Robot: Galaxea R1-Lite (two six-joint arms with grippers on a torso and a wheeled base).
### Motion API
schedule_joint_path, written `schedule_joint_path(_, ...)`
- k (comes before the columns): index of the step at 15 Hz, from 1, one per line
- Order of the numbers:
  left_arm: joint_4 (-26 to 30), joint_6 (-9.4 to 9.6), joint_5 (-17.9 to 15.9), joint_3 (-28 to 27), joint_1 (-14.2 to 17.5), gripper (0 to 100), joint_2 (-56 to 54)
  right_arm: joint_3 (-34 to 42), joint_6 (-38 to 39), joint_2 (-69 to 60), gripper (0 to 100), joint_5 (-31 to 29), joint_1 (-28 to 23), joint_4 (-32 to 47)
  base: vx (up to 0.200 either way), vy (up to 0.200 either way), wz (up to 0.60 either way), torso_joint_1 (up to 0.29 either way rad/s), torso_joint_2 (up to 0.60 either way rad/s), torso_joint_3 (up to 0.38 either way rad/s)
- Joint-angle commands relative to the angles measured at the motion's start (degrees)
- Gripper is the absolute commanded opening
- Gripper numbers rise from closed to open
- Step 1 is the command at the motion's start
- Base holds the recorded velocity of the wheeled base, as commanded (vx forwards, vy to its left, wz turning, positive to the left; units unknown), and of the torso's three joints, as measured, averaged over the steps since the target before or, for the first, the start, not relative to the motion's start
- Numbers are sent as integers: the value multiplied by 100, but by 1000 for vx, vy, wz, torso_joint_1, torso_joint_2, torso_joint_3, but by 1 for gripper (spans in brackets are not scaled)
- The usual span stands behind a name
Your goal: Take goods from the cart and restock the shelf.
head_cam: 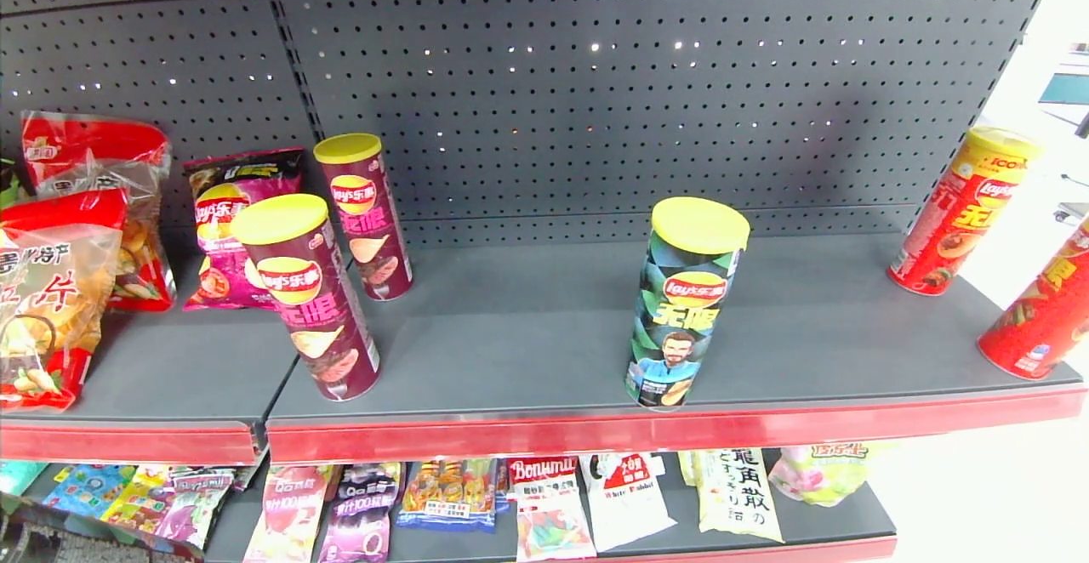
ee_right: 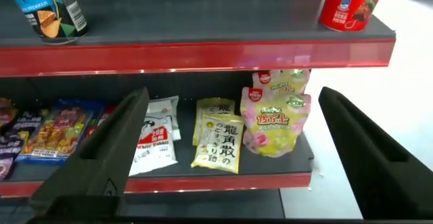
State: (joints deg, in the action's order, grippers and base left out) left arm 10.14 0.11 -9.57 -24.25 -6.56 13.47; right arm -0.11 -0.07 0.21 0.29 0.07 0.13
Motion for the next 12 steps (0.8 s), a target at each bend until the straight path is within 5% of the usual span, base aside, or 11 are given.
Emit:
schedule_joint_path(1,-4,-11,-45,17,-3,0,-46,2,7,-21,100,6,1,4,0,0,-600,2,12,-2)
schedule_joint_path(7,-4,-134,-555,8,-3,0,15,11,-10,-21,100,15,1,4,0,0,-600,5,2,1)
schedule_joint_path(12,-30,-169,-994,-221,-3,0,446,2,7,-21,100,15,1,-5,0,0,0,0,0,0)
